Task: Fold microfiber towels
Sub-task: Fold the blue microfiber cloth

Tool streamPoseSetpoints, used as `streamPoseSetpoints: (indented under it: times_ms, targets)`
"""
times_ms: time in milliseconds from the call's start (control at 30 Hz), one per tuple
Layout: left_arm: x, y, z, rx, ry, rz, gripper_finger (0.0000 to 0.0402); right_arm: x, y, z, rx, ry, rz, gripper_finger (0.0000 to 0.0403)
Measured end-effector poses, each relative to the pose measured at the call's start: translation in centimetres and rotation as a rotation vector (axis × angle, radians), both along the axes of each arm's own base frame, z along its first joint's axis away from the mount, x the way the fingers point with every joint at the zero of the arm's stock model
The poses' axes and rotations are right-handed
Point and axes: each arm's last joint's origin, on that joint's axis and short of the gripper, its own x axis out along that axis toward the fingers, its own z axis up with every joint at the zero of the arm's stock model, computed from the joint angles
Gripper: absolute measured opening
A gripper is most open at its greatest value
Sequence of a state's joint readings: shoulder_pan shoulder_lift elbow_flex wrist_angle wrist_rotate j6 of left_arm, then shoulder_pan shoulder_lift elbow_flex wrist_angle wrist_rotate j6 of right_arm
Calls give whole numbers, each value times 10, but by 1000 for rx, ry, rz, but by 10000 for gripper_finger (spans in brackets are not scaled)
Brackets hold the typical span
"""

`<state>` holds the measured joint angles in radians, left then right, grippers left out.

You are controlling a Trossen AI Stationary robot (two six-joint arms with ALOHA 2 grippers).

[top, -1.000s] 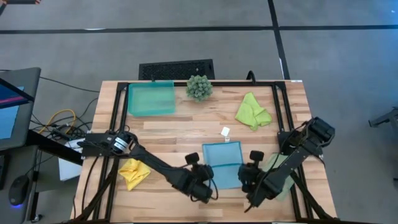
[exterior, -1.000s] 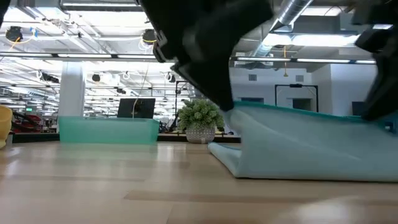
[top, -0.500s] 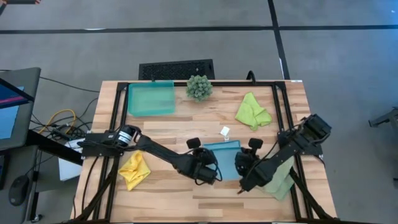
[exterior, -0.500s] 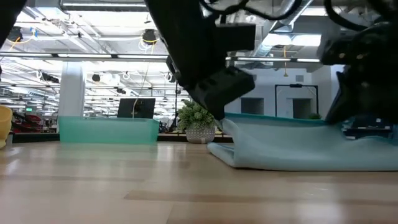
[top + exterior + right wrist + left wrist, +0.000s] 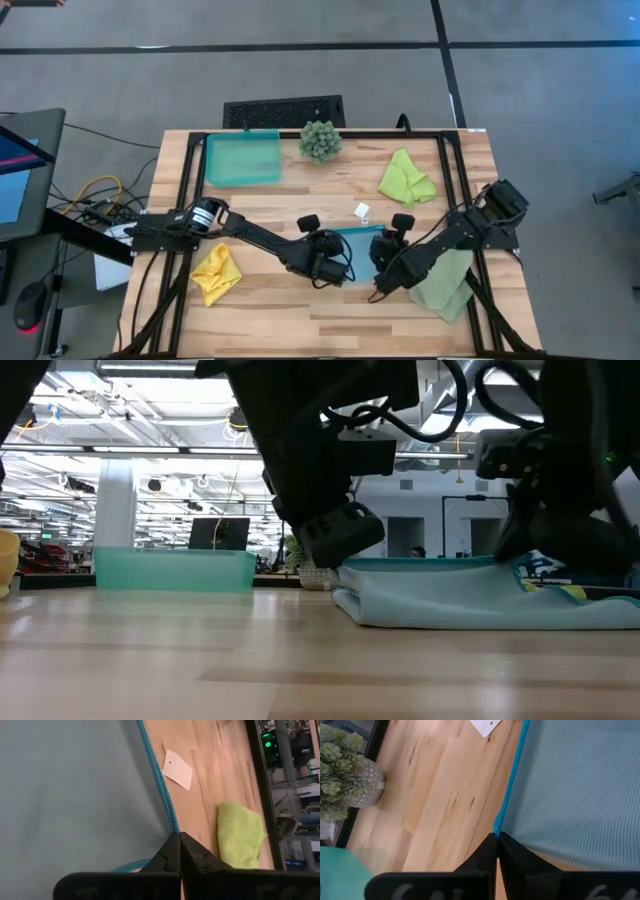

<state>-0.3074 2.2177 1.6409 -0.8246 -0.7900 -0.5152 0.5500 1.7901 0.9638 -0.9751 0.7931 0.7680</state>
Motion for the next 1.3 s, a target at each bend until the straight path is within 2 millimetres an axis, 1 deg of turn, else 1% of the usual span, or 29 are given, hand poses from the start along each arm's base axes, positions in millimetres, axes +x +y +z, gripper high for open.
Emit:
streamPoseSetpoints:
  times_ms: [233,367,467,733,900,1033,1167,1300]
  targets:
    - [5,17,0,-11,25,7,1,1,-10,1,-22,43,-31,13]
    - [8,29,-1,-34,37,17,1,4,-15,1,-18,38,-51,13]
    - [9,35,-2,-41,41,27,2,4,-19,-1,-23,40,-64,13]
    - [9,36,-1,-25,33,37,2,1,-34,-18,-28,21,-80,13]
    - [9,37,-3,25,25,55,2,3,-39,-20,-24,18,-82,13]
    - [7,38,-4,26,17,79,4,4,-41,-20,-25,26,-78,13]
    - [6,40,-4,32,19,100,25,5,-42,-20,-23,26,-78,13]
    - [1,46,-5,17,44,147,68,6,-41,-21,-18,30,-67,13]
